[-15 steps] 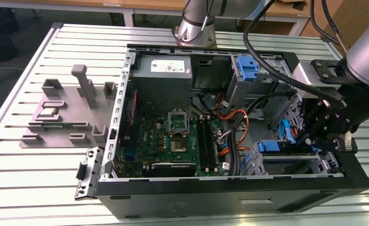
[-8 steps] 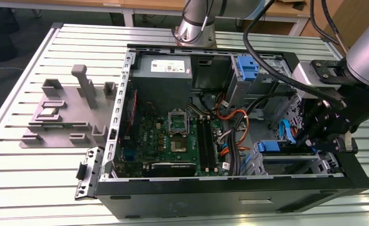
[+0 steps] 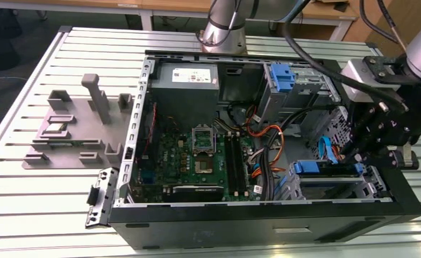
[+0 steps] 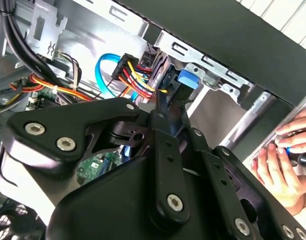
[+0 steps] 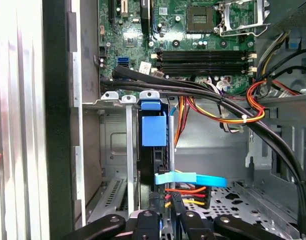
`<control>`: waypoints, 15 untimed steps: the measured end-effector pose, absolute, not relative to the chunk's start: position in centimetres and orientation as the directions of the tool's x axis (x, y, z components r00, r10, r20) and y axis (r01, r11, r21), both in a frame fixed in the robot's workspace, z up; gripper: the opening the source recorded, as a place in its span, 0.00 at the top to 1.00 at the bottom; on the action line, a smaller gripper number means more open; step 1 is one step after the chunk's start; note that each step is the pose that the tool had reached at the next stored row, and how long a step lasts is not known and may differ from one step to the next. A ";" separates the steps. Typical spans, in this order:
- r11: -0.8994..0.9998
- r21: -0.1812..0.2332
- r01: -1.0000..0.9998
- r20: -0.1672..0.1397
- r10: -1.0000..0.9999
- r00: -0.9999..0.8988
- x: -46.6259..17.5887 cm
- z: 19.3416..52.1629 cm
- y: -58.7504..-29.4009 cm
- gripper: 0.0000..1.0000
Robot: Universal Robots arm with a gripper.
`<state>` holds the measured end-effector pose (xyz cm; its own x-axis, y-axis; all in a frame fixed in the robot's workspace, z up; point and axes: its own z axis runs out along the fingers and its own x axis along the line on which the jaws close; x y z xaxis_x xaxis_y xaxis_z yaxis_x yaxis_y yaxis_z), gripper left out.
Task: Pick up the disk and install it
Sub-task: 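Insert the second disk wire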
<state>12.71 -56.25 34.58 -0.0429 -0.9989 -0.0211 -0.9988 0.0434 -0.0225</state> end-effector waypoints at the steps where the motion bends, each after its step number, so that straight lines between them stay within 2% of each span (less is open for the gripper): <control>1: 0.043 -0.023 -0.999 -0.021 -0.999 -0.043 12.7 34.8 -56.2 0.76; 9: 0.043 -0.022 -0.999 -0.021 -0.999 -0.043 12.7 35.2 -56.2 0.76; 15: 0.043 -0.007 -0.999 -0.020 -0.999 -0.043 12.7 35.2 -56.2 0.76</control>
